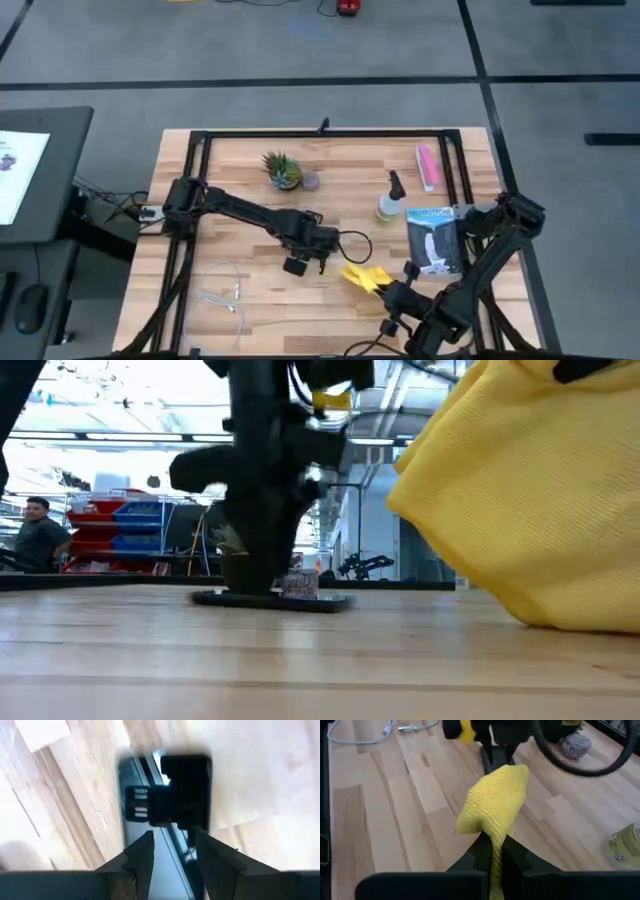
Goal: Apply microfiber cloth
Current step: Wipe the back side of the cellphone using the yellow microfiber cloth
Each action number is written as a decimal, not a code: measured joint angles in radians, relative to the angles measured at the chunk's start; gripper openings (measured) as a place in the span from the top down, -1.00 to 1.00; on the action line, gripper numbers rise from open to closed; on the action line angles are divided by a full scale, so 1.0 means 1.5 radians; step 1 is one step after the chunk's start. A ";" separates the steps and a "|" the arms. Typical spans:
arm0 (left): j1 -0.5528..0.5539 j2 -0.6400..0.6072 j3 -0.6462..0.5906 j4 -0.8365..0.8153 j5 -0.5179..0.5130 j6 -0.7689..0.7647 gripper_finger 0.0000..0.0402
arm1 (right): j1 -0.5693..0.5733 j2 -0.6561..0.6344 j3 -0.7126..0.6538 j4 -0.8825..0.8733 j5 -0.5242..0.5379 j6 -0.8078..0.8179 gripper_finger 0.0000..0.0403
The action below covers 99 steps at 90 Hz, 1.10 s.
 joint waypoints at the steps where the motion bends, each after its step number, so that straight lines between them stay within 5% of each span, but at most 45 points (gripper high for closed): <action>1: 0.000 0.000 0.000 -0.001 0.001 0.002 0.38 | 0.000 0.000 0.000 -0.001 0.000 0.000 0.98; 15: 0.007 0.002 -0.001 -0.011 0.013 0.020 0.18 | -0.009 0.001 0.000 0.001 0.000 0.000 0.97; 52: 0.029 0.004 0.000 -0.099 0.020 0.018 -0.78 | -0.009 0.002 0.000 0.001 0.000 0.000 0.97; 99: 0.071 0.004 0.000 -0.184 0.092 -0.025 -0.87 | -0.009 0.002 -0.001 0.009 0.000 -0.001 0.97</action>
